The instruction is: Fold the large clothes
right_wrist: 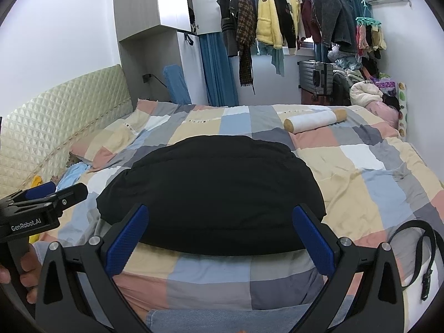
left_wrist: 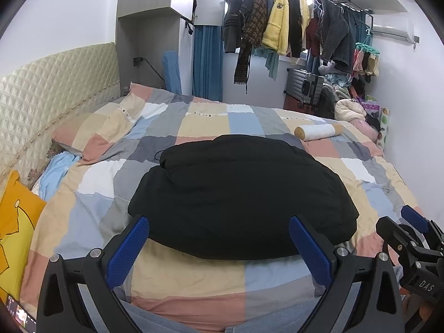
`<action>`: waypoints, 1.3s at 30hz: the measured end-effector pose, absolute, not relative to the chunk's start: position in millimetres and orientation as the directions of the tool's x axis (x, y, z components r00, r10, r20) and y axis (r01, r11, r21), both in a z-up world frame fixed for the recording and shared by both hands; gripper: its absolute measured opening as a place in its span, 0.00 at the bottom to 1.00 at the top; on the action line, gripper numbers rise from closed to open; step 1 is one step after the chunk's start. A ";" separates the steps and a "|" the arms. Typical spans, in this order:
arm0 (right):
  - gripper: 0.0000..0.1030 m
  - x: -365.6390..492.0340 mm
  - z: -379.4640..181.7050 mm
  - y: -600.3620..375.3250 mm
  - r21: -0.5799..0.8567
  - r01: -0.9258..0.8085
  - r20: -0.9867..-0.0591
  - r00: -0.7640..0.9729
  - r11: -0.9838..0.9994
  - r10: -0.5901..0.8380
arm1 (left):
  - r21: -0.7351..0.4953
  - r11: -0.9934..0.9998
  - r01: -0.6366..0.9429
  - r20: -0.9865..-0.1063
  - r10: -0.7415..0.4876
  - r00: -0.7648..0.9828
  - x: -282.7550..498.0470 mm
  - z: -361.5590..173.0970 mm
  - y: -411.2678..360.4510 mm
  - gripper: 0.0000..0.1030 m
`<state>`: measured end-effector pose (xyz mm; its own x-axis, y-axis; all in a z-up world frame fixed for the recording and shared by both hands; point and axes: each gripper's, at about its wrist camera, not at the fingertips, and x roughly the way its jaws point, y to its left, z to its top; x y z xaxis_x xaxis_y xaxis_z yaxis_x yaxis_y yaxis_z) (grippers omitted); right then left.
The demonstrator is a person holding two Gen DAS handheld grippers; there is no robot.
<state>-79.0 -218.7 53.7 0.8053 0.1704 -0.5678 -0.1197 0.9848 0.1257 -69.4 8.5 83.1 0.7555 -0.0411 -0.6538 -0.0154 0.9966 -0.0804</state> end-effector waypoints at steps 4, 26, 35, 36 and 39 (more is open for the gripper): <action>1.00 -82.2 62.2 -220.8 0.132 -0.130 -0.554 0.812 0.983 0.182 | -0.078 0.997 -0.013 -0.651 -0.042 0.758 -70.1 83.5 8.7 0.99; 1.00 -86.9 65.5 -220.0 0.131 -0.130 -0.550 0.815 0.983 0.181 | -0.080 0.997 -0.007 -0.641 -0.046 0.766 -74.2 92.5 10.2 0.99; 1.00 -87.1 65.2 -219.5 0.132 -0.129 -0.550 0.816 0.983 0.181 | -0.081 0.997 -0.005 -0.640 -0.048 0.767 -75.4 93.8 8.7 0.99; 1.00 -87.1 65.2 -219.5 0.131 -0.130 -0.549 0.816 0.983 0.181 | -0.081 0.997 -0.004 -0.640 -0.049 0.767 -75.4 93.7 8.7 0.99; 1.00 -87.1 65.3 -219.7 0.130 -0.130 -0.549 0.816 0.983 0.181 | -0.081 0.997 -0.005 -0.640 -0.048 0.767 -75.8 94.6 7.5 0.99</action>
